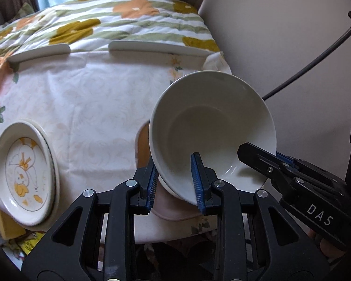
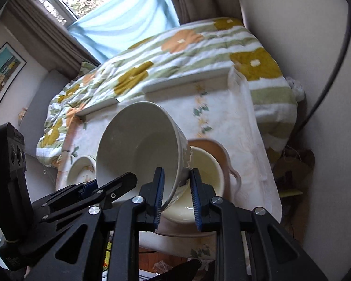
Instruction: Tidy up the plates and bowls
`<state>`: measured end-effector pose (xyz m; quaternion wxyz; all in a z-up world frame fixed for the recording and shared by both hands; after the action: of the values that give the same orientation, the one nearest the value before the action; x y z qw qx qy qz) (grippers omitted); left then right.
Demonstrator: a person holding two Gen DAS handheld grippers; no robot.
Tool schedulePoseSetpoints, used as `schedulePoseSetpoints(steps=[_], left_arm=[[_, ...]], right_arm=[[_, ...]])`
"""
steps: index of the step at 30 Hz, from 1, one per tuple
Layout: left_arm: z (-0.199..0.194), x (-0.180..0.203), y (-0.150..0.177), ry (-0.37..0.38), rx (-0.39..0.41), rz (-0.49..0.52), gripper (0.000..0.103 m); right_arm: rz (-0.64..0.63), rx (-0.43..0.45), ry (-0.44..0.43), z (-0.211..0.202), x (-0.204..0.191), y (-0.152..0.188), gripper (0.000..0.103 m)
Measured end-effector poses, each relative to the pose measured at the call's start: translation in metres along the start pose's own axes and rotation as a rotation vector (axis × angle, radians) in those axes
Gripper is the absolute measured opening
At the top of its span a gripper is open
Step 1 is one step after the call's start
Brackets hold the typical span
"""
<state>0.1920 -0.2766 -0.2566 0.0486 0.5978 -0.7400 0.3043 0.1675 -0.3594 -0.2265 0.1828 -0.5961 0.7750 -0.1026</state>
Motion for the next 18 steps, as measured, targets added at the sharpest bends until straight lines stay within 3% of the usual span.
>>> schedulePoseSetpoints(steps=[6,18], left_arm=[[0.029,-0.007,0.013,-0.026,-0.085,0.024,0.025],[0.048,-0.011,0.005,-0.156,-0.125,0.104,0.025]], right_arm=[[0.044,-0.051,0.008,0.019,0.019,0.020,0.021],[0.038,-0.099,0.007,0.037,0.029,0.032,0.021]])
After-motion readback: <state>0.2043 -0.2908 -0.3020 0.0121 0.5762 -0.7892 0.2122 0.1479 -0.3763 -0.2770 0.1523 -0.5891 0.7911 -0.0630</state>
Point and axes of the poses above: each gripper's, at about its wrist camera, not at the fingertips, and z roughly the way its jaws point, x to its right, y to its underside, the point moved 8 cm from there along z, roughly the way its jaws point, and after that the axes turned 10 degrees about y, right-handed, at the moved point
